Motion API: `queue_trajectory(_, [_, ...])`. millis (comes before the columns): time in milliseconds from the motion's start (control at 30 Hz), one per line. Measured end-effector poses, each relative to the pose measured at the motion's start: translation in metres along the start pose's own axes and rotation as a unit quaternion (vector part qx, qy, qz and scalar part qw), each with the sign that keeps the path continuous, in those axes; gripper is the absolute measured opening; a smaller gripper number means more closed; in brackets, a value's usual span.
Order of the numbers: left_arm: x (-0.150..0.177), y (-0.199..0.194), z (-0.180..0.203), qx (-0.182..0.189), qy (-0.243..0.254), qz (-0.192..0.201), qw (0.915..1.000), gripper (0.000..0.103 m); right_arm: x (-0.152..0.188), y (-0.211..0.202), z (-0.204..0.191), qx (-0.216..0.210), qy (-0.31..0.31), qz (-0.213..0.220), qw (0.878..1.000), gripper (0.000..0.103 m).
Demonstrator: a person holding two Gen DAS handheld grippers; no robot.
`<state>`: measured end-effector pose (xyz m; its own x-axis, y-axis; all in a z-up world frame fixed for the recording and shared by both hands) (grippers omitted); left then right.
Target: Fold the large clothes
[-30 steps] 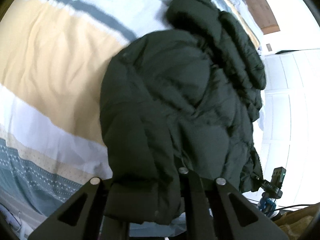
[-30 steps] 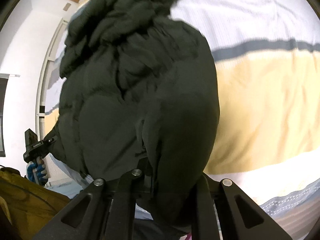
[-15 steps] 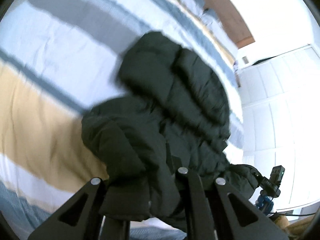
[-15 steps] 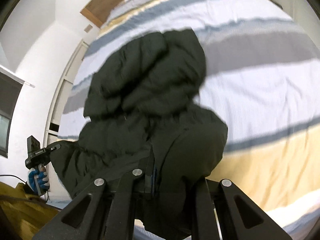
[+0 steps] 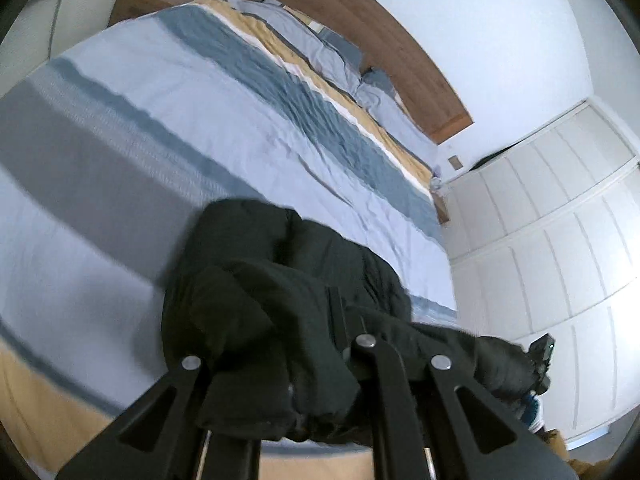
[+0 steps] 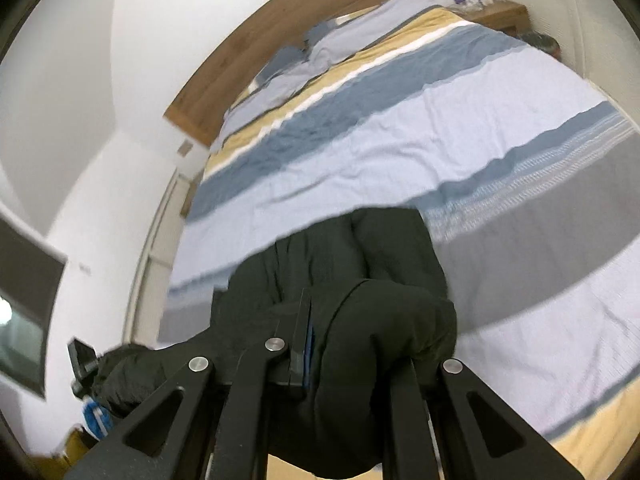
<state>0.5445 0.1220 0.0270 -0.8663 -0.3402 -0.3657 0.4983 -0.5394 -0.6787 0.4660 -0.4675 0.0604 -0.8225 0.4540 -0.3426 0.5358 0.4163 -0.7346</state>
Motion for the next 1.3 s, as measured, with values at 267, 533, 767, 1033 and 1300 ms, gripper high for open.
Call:
queue_trajectory(267, [-0.072, 0.112, -0.03, -0.076, 0.01, -0.038, 0.9963, 0.009, -0.067, 0.11, 0.058, 0.094, 0.121, -0.021, 0.988, 0.011])
queue_trajectory(533, [-0.085, 0.21, -0.074, -0.098, -0.026, -0.088, 0.9909, 0.013, -0.086, 0.198, 0.096, 0.133, 0.171, -0.045, 0.975, 0.013])
queue_trajectory(767, [-0.09, 0.225, -0.092, -0.036, -0.097, -0.081, 0.9913, 0.019, -0.085, 0.231, 0.106, 0.141, 0.176, -0.053, 0.973, 0.039])
queue_trajectory(1033, [-0.121, 0.178, -0.08, 0.043, -0.143, -0.033, 0.9883, 0.049, -0.105, 0.207, 0.091, 0.088, 0.188, -0.009, 0.978, 0.089])
queue_trajectory(1300, [-0.145, 0.115, -0.045, -0.052, -0.037, 0.043, 0.997, 0.063, -0.129, 0.163, 0.056, 0.086, 0.137, 0.03, 0.986, 0.09])
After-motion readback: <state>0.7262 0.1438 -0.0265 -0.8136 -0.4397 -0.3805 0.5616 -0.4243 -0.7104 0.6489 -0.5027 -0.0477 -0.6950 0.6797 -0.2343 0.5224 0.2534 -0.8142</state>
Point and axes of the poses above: each gripper's, at about its wrist camera, not at the fingertips, and y roughly the way its jaws point, z to its right, x to its underside, the point moved 7 cm from there along y, roughly the way its jaws point, and after that the axes turned 1 degree about -z, right-handed, at the moved point
